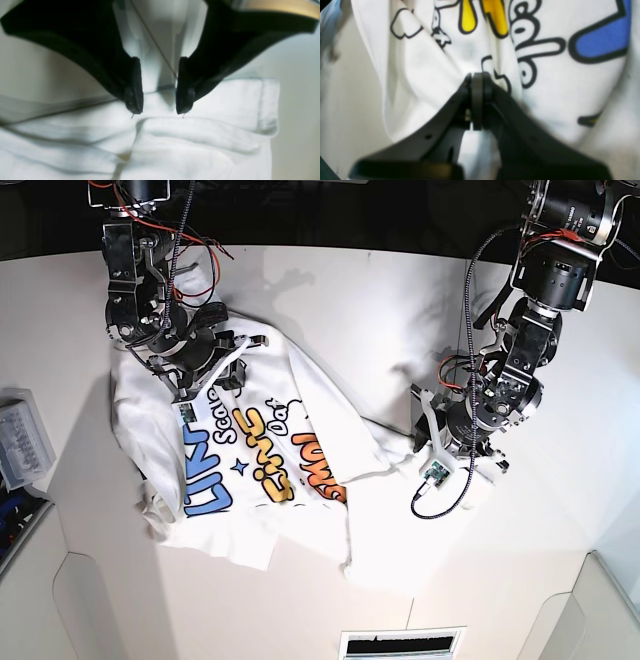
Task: Layout the t-shirt on the table in an organized manner, then fold the t-shirt properly
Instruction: 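Grasp the shirt side edge with the left gripper, then pull the side edge outward with the left gripper to flatten the shirt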
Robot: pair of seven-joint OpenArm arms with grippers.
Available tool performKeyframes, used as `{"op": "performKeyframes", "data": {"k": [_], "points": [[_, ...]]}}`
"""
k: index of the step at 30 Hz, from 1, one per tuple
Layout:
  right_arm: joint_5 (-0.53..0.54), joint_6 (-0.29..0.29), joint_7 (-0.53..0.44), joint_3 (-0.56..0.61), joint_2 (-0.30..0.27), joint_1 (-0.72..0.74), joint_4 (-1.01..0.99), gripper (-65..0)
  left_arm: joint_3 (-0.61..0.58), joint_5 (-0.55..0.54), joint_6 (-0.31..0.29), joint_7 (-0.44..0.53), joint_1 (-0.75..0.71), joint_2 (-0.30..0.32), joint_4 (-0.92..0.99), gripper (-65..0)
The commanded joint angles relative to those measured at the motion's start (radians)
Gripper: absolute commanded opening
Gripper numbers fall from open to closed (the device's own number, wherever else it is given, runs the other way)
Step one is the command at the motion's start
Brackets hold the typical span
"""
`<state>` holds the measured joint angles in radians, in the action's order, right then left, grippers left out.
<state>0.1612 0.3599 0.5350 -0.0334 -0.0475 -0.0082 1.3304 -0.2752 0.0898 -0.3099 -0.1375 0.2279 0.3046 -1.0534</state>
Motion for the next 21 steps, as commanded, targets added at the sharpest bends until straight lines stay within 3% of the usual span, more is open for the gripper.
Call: {"op": "performKeyframes", "data": {"k": [1, 18, 21], "points": [[-0.022, -0.012, 0.037, -0.002, -0.005, 0.002, 0.001, -65.0, 0.005, -0.004, 0.011, 0.030, 0.027, 0.004, -0.017, -39.4], [-0.023, -0.012, 0.039, -0.002, -0.005, -0.001, 0.001, -65.0, 0.005, -0.004, 0.038, 0.037, 0.130, -0.069, 0.108, -39.5], [-0.022, -0.012, 0.038, -0.002, -0.005, 0.000, 0.001, -65.0, 0.005, -0.004, 0.037, 0.038, 0.132, -0.069, 0.116, -44.7]]}}
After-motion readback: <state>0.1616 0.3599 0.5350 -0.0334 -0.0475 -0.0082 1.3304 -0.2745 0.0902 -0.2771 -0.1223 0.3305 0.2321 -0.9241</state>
